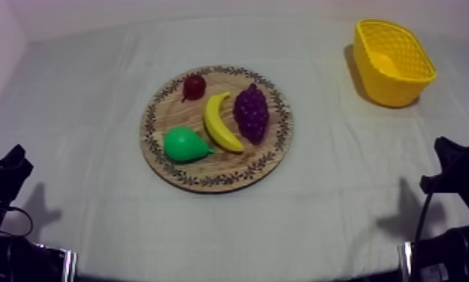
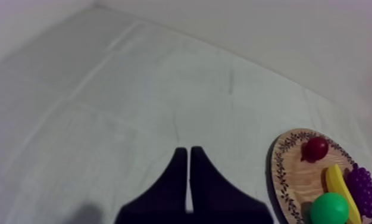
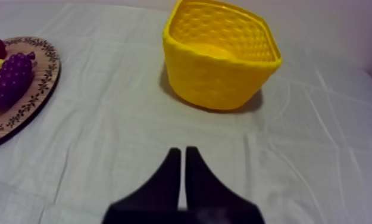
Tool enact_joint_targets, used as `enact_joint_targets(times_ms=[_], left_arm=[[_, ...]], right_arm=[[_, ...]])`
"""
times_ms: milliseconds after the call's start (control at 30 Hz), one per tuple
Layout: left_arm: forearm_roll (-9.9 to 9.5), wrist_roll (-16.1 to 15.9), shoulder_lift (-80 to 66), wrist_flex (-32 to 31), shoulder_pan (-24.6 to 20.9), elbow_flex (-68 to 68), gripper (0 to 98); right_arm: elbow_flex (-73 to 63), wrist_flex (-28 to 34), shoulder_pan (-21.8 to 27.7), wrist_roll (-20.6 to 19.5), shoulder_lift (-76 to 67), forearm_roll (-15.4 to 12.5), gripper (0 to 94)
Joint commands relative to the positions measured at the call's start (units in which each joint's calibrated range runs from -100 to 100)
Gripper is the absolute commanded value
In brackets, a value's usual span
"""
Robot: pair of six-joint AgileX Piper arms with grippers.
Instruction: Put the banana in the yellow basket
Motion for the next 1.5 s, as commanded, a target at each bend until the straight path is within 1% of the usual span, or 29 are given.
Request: enact_joint_targets(times_ms=[0, 1300, 1467], left_arm=[[-0.03, 0.0, 0.0, 0.0, 0.0, 0.0, 0.1], [-0.03, 0.0, 0.0, 0.0, 0.0, 0.0, 0.1], [-0.03, 0.0, 0.0, 0.0, 0.0, 0.0, 0.1]], right_arm=[[0.0, 0.0, 0.0, 0.0, 0.0, 0.0, 0.5], [0.0, 0.0, 0.0, 0.0, 0.0, 0.0, 0.5], [0.0, 0.0, 0.0, -1.4, 0.0, 0.0, 0.5]])
